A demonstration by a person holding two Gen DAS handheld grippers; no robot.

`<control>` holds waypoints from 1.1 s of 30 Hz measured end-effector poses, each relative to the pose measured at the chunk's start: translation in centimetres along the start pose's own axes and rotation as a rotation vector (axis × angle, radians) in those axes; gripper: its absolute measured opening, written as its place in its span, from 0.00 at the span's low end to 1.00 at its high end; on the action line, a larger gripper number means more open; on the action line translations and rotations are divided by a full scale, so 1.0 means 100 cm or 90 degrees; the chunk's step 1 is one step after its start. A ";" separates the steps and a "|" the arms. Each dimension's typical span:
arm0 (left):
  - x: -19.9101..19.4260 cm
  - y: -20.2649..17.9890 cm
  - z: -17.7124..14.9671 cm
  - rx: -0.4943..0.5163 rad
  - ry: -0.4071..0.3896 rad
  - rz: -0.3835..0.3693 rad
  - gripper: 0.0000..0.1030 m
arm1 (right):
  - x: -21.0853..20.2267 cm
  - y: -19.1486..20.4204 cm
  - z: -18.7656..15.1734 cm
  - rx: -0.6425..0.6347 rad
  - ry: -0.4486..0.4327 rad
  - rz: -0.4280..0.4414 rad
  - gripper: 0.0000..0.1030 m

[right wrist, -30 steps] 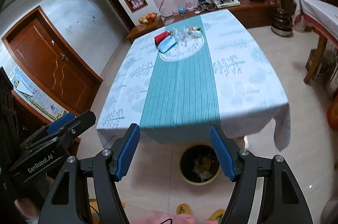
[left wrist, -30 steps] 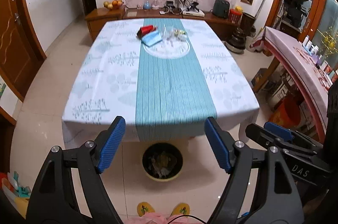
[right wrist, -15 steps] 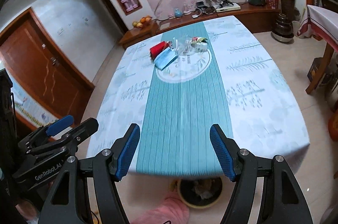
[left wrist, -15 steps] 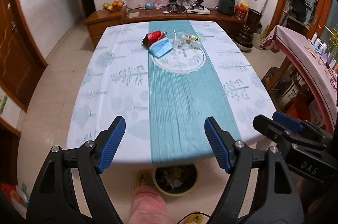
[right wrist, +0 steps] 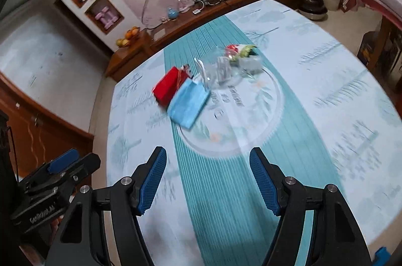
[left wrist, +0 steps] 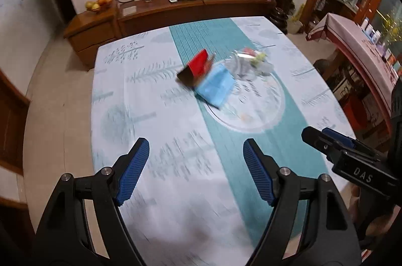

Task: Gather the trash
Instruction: 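Grasp the red box with the left gripper while the right grasps the blue mask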

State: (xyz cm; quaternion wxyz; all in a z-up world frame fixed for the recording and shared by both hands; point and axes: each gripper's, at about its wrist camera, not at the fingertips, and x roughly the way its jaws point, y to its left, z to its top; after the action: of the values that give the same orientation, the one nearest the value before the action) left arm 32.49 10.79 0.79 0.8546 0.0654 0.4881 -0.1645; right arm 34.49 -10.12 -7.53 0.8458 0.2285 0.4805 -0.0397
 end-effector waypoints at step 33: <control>0.199 0.035 0.114 0.079 0.094 -0.099 0.73 | 0.197 0.013 0.074 0.050 0.056 -0.117 0.08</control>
State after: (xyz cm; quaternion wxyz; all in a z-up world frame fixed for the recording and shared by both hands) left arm 52.30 6.60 -10.52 0.7952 0.0922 0.5423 -0.2550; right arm 51.27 -9.08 -20.30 0.8069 0.2182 0.5343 -0.1258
